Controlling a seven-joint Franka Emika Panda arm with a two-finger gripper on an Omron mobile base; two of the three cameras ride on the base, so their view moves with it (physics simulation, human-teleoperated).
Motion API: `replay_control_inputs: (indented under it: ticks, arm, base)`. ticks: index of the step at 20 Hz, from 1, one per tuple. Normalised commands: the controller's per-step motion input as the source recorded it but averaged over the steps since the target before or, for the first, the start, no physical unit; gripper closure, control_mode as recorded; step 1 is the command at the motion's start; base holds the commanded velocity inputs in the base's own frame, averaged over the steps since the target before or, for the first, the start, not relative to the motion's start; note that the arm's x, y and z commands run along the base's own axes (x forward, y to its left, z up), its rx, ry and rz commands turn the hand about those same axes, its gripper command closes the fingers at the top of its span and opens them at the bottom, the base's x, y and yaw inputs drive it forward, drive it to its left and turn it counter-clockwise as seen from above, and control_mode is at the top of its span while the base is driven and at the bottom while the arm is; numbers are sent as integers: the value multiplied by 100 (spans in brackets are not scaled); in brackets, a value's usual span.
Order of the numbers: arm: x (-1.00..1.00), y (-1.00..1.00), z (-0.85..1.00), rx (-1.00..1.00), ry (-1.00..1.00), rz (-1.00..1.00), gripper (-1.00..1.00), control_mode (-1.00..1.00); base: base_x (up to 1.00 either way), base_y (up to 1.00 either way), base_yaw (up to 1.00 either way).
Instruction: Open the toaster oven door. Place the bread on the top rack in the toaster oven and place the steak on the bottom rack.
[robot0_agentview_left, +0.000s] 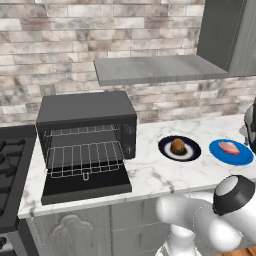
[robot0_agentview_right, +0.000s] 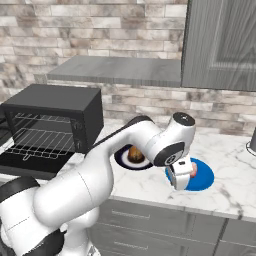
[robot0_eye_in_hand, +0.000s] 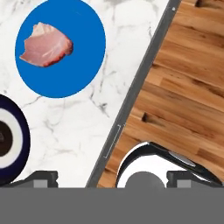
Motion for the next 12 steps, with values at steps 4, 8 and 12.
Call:
replay_control_inputs:
  ticks: [4,8,12]
  arm:
    - [25,-10,-14,7,0,0,-100,-100]
    - [25,-1,-25,3,-2,0,-100,-100]
    - [19,-7,-31,2,-4,0,-100,-100]
  base:
    - [0,0,0]
    - [0,0,0]
    - [0,0,0]
